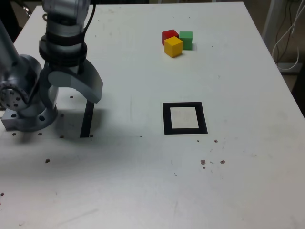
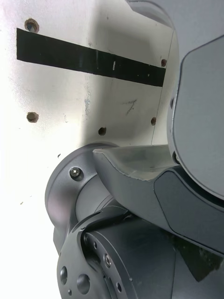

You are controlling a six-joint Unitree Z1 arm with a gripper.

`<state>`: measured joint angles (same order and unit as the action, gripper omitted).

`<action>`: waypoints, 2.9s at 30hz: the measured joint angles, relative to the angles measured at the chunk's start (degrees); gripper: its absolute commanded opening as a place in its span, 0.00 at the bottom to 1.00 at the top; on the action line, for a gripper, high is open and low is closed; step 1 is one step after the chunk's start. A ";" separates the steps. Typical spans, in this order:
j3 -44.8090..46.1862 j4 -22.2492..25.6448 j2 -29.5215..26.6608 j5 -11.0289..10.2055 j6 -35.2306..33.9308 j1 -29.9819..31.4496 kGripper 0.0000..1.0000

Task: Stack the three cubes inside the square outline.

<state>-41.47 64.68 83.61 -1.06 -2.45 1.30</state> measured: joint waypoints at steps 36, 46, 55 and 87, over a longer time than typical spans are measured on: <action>-29.64 10.18 7.96 -5.60 9.06 -9.39 0.99; -46.25 17.22 18.06 -4.10 15.90 -18.80 0.99; -61.77 21.56 27.99 -4.08 20.51 -31.27 0.99; -87.25 25.51 53.80 -4.72 23.96 -47.06 0.98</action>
<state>-128.72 90.19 137.41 -5.78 21.50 -45.76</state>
